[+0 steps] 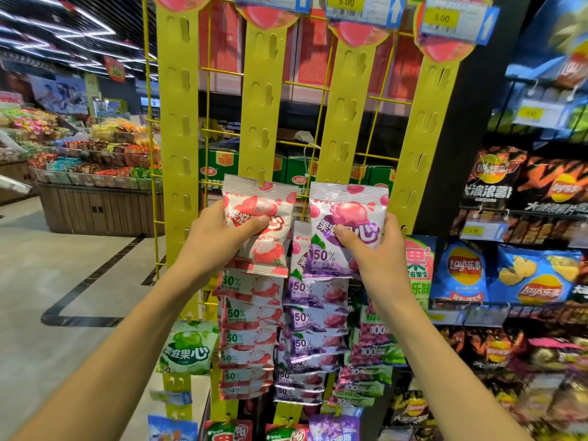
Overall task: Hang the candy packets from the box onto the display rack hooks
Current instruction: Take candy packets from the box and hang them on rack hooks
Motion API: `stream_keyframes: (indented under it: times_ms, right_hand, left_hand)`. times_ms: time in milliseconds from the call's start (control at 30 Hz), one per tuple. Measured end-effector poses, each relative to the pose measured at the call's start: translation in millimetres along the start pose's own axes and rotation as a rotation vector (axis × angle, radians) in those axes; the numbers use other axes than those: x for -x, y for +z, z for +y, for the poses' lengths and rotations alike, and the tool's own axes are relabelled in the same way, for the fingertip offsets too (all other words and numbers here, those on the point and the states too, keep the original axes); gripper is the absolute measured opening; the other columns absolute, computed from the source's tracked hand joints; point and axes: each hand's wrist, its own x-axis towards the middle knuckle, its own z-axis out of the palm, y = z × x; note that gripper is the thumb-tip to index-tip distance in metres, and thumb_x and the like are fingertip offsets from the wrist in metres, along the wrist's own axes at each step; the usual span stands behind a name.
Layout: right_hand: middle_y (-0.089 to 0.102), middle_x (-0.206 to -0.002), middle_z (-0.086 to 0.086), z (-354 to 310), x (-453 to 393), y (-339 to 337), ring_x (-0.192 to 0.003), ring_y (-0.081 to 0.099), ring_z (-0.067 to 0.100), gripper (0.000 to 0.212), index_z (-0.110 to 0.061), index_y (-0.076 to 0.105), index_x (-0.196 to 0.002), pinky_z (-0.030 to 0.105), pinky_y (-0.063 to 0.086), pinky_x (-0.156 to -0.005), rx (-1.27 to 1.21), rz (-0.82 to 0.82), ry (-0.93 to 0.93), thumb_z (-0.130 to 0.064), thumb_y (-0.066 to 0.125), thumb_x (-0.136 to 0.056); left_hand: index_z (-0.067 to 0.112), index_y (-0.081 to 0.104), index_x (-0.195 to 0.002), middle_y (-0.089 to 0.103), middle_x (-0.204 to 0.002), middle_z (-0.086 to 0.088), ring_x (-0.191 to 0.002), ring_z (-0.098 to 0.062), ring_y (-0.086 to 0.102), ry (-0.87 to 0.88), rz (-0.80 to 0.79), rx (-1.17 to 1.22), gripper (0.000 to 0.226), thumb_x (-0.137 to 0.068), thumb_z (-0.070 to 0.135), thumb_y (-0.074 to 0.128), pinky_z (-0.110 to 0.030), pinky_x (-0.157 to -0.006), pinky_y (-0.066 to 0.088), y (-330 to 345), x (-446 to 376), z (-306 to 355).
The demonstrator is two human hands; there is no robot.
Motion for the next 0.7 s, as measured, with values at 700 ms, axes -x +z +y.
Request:
stream_keyframes:
  times_ms: [700]
  right_hand:
    - [0.076,-0.109,0.002,-13,-45,8,-0.091,0.076,0.014,0.038,-0.013,0.060,-0.122,0.026,0.059,-0.070,-0.088,-0.119,0.195,-0.026,0.076,-0.090]
  left_hand:
    - [0.034,0.069,-0.102,0.078,-0.096,0.012,-0.091,-0.013,0.075,-0.009,0.027,-0.057,0.023,-0.084,0.045,0.078,-0.048,-0.088,0.061,2,0,-2]
